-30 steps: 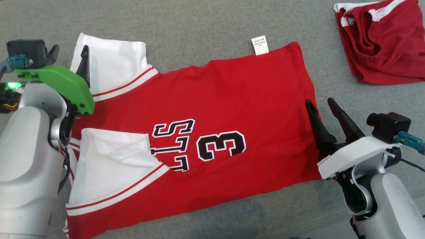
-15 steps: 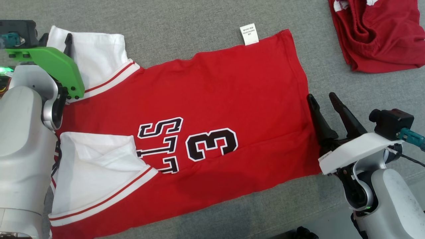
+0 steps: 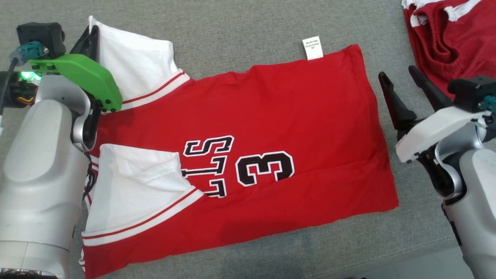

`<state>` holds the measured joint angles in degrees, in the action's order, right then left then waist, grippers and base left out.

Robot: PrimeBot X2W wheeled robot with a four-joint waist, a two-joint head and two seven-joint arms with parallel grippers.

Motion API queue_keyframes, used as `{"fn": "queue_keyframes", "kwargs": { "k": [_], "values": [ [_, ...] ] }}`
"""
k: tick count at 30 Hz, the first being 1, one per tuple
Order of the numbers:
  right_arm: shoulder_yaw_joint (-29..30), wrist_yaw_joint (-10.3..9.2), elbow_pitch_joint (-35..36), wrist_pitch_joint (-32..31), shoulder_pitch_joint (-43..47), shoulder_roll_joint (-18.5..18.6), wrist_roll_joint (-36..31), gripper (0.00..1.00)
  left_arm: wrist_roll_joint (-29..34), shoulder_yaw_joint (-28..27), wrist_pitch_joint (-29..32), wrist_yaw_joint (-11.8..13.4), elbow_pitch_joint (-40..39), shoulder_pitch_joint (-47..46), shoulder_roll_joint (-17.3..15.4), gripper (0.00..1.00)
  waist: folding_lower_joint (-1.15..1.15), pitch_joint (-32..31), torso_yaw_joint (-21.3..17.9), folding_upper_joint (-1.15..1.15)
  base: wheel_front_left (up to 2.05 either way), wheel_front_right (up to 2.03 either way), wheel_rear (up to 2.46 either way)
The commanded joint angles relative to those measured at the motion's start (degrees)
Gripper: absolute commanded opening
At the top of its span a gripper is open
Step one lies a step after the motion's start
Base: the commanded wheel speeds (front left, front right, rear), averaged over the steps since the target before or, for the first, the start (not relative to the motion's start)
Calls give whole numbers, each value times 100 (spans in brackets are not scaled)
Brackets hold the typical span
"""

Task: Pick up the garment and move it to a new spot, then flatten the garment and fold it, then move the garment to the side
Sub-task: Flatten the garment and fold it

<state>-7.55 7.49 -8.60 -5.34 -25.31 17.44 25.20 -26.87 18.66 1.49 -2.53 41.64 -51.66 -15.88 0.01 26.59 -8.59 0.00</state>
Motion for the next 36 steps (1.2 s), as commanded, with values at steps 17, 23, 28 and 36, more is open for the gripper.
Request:
{"fn": "queue_keyframes", "kwargs": {
  "k": [17,23,28,36],
  "values": [
    [-1089,0,-2321,-669,-1750,808,384,90,-191,252,-195,10,-1496,806,342,0,-1,-3,1000,0,0,0,0],
    [-1432,-1,-2682,-707,-1990,936,625,20,-244,248,-179,68,-1740,961,285,0,-1,-26,1035,0,0,0,0],
    [-1615,-3,-2843,-523,-2141,981,787,0,-333,174,-264,99,-1915,1114,231,0,-1,-72,1019,0,0,0,0],
    [-1843,-2,-2484,255,-1827,1112,1173,0,-535,-26,-667,153,-2648,1865,140,0,-1,-309,1002,0,0,0,0]
  ]
}}
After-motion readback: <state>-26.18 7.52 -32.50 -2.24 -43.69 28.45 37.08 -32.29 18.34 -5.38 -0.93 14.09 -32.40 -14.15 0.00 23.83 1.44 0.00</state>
